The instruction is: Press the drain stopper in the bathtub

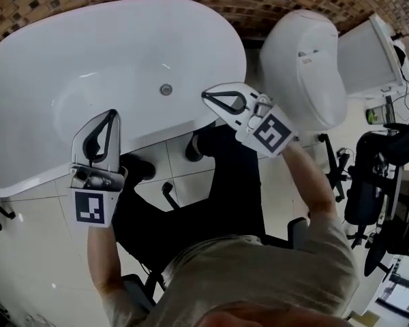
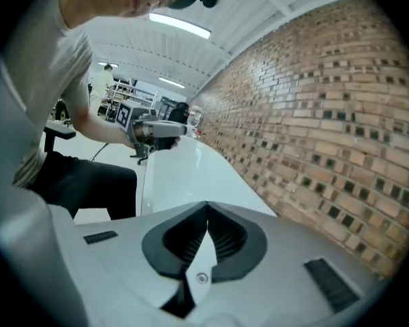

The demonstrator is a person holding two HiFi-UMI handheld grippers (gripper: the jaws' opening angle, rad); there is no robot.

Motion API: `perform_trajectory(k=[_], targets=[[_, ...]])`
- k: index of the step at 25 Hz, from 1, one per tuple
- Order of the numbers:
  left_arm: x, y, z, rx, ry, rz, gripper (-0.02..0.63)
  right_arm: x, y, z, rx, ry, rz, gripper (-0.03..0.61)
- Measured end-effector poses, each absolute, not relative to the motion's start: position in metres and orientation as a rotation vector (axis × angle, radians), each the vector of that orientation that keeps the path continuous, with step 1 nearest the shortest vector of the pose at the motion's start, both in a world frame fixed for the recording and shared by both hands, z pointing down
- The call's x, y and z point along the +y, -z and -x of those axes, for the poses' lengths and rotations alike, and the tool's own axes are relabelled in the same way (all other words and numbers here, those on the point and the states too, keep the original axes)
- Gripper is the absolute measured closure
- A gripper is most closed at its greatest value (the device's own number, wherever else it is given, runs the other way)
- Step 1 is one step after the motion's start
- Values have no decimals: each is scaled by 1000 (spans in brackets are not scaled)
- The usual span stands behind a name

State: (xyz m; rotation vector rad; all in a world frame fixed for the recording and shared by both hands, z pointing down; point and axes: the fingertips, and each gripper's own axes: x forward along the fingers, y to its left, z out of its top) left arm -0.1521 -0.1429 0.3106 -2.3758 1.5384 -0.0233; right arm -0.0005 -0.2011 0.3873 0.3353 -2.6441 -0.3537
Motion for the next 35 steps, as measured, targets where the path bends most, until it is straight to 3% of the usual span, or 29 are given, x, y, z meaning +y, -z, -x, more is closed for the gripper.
perform_trajectory(k=[5,12,19,35], targets=[[-189,-366,181,1589,217,2380,612,-253,-469,29,-2497,406,-207,578],[-218,-415,211,1659,187,2414,612,-290,-558,56,-2342,343,-87,578],[-230,-405,228,1730,-101,2380,611,-347,-660,87,-2139,215,40,578],[-224,-421,237,1857,-30,2243,609,-402,-922,99,-1800,175,183,578]])
